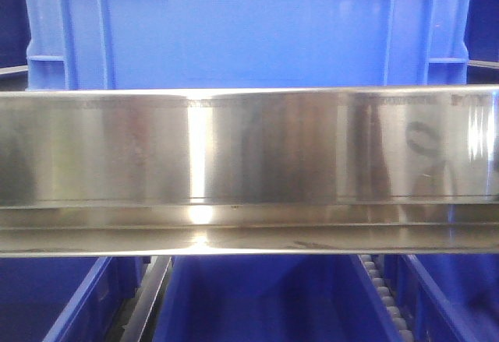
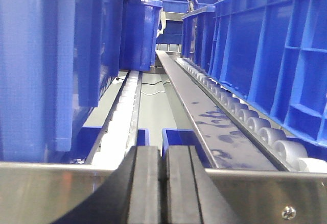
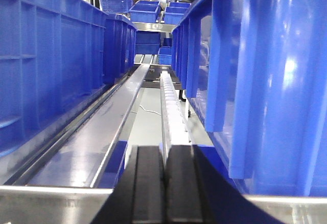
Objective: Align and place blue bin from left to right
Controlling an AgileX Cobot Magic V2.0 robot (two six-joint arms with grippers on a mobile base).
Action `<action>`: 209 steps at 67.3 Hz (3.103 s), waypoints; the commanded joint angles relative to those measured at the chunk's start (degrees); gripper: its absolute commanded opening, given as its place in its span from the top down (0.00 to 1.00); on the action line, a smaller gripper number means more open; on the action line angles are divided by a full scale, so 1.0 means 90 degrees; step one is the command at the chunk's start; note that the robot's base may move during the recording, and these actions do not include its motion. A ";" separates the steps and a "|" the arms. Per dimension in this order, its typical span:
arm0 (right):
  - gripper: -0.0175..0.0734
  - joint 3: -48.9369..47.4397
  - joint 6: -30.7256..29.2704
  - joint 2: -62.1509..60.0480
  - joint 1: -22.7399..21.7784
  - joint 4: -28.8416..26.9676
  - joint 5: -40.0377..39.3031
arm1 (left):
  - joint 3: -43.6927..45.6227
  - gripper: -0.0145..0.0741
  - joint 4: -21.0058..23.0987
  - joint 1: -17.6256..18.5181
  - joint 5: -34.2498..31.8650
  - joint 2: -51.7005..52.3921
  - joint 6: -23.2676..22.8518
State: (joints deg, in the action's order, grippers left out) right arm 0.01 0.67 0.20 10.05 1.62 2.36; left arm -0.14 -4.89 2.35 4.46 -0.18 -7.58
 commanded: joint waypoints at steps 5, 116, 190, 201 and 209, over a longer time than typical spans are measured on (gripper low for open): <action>0.89 -0.0001 -0.0017 -0.0022 -0.0025 -0.0025 -0.0129 | 0.0016 0.96 0.0032 -0.0002 -0.0109 0.0020 0.0006; 0.89 -0.2752 -0.0017 0.0370 -0.0025 -0.0025 0.1371 | 0.2715 0.96 0.0222 -0.0002 0.1933 -0.0355 -0.0006; 0.89 -0.7092 0.0073 0.6557 0.0175 -0.0366 0.3264 | 0.7787 0.96 0.0785 -0.0002 0.2548 -0.6938 0.0500; 0.89 -0.8301 0.0073 0.7725 0.0573 -0.0326 0.4157 | 0.9217 0.96 0.0759 0.0133 0.3497 -0.8079 0.0500; 0.89 -0.9156 0.0381 0.8586 0.0899 0.0028 0.4611 | 0.9996 0.96 0.0469 0.0450 0.3793 -0.8847 0.0500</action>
State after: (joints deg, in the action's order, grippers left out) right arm -77.99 1.69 73.75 16.66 -0.72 41.69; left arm 85.51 0.84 4.44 36.67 -76.16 -3.17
